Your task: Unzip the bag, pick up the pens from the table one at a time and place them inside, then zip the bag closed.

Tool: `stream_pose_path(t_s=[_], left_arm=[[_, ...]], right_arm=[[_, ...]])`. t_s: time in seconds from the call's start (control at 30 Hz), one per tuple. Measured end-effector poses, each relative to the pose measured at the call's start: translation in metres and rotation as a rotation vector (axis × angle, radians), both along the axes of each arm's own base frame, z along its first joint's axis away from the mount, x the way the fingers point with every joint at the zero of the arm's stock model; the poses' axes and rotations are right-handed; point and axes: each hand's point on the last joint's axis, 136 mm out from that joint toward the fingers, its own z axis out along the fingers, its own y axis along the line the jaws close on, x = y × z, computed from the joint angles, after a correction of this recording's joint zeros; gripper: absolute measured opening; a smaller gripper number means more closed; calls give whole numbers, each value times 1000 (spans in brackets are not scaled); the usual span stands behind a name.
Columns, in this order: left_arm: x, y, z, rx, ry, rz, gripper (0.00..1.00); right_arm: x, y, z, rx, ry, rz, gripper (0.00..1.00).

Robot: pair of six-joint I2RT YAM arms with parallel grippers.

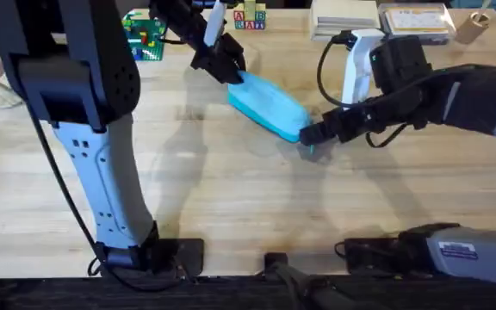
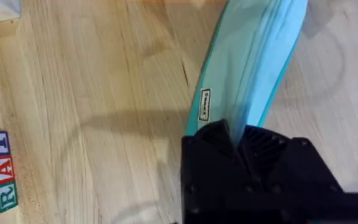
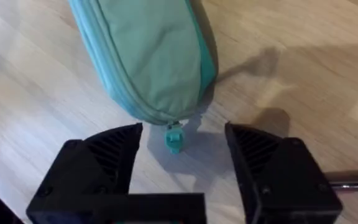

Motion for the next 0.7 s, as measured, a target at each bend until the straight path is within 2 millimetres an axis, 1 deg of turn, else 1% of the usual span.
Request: stream_pose_path(t_s=[0.03, 0.17, 0.3, 0.37, 0.4, 0.57, 0.6, 0.67, 0.7], left_arm=[[0, 0, 0, 0, 0, 0, 43], [0, 0, 0, 0, 0, 0, 43], [0, 0, 0, 0, 1, 0, 43], [0, 0, 0, 0, 0, 0, 42], [0, 0, 0, 0, 0, 0, 42], [0, 0, 0, 0, 0, 0, 43], [0, 0, 0, 0, 1, 0, 42], [0, 0, 0, 0, 0, 0, 43], [0, 0, 0, 0, 0, 0, 43]], right_arm=[[0, 0, 0, 1, 2, -3, 557], [0, 0, 0, 1, 2, -4, 448], [0, 0, 0, 1, 2, -3, 375], [0, 0, 0, 1, 2, -4, 289], [0, 0, 0, 2, 3, -6, 208], [0, 1, 0, 6, 4, -4, 157], [0, 1, 0, 6, 4, -4, 135], [-1, 1, 1, 9, 5, -2, 60], [-1, 2, 1, 9, 5, -1, 46]])
